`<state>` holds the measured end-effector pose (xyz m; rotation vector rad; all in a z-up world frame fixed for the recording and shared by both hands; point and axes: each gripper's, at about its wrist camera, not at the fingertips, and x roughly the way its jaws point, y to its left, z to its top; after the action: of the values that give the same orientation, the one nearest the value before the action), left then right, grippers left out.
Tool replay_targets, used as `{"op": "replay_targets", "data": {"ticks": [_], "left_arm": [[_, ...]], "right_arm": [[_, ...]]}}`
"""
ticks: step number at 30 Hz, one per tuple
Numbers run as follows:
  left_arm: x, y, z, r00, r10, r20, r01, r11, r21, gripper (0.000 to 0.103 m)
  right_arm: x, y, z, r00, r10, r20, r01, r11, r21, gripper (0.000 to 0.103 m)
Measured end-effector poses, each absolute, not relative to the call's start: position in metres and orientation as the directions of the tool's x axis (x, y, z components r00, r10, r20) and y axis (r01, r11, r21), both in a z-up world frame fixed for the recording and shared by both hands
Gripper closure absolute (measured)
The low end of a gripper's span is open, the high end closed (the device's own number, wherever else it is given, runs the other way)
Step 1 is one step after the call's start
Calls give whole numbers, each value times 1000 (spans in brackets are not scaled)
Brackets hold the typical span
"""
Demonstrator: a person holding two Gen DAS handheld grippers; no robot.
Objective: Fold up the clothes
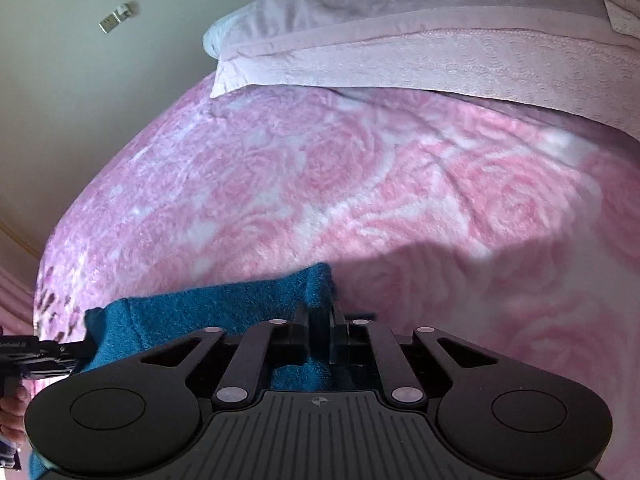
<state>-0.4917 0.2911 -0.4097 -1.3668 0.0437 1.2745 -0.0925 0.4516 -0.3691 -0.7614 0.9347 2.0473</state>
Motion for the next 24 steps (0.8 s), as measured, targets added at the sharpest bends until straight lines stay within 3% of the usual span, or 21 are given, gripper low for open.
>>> {"op": "replay_targets", "data": {"ticks": [1,3,5,8,10,13,16,20,24], "left_arm": [[-491,292,-405,386,632,-672,-691,-285,-665,62],[-491,290,-395,381,639,-668,-701,-271,-660,59],[-491,287,-387,365,642,-674,-705,-282,-651,59],[-487,282,-373,303,638,-708,-740,-311,-597,67],[-473,274,-352,296,645,-704,-783,-258,-566,81],[-444,255,-323,325,650,-687,-823,-164,-544,92],[-405,231,-303,386,637,-667,-825,-86,-559,92],[-346,211,-298,407,618,-673,-851,-12,-526,92],[-303,209,-315,309,621,-721,-925,20,-379,92]], "right_arm": [[-93,452,-369,-543,378,-750,-815,-454,361,94],[-93,453,-368,-541,375,-753,-816,-452,361,74],[-93,454,-367,-539,371,-757,-817,-451,360,66],[-94,455,-366,-535,365,-762,-818,-448,360,66],[-89,448,-357,-525,410,-746,-834,-424,354,66],[-75,418,-327,-526,476,-705,-839,-426,339,66],[-63,375,-300,-513,530,-675,-845,-449,289,66],[-64,308,-289,-487,520,-702,-838,-505,207,66],[-81,270,-304,-508,499,-702,-812,-550,197,66]]}}
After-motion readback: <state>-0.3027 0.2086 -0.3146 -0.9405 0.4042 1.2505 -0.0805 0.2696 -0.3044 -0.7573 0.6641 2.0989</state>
